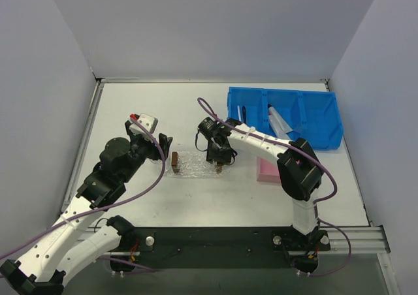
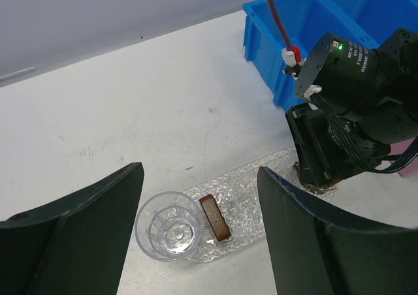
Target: Prepare toiletry sets of a toothbrush and toothpaste on the tray
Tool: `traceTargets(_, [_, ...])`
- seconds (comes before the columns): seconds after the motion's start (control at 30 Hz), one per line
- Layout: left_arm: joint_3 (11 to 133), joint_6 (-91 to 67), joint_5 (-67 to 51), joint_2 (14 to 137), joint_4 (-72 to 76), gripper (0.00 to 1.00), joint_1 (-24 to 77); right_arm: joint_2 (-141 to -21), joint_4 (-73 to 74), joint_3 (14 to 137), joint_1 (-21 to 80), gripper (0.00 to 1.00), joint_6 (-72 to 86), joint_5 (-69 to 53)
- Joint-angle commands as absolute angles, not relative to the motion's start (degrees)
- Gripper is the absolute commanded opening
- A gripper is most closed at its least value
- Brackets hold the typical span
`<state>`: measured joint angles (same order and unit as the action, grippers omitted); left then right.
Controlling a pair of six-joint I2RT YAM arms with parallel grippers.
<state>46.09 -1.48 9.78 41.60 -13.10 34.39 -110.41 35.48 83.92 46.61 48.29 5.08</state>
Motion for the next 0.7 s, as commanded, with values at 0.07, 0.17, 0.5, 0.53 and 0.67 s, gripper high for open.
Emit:
traceTargets(0.07, [46.8,-2.3,8.8,40.8,-11.3,0.81,33.9,-111.4,36.0,86.3,47.1,0.01,49.9,5.7])
traceTargets(0.17, [46.8,-2.3,8.7,40.7,-11.3,0.81,33.8,-111.6,35.9,86.7,47.0,0.01,50.0,5.3])
traceTargets(0.5, [46.8,-2.4,8.4,40.9,-11.3,0.81,33.6,-112.2,35.6,87.1,47.1,0.01,50.3,4.7])
traceTargets(0.53, [46.8,-2.4,8.4,40.9,-11.2,0.81,33.7,-112.4,35.6,87.1,47.2,0.01,50.3,4.7])
traceTargets(0.67, [46.9,-2.5,8.3,40.9,-11.2,0.81,33.6,-112.6,35.5,87.1,47.1,0.01,50.4,4.4])
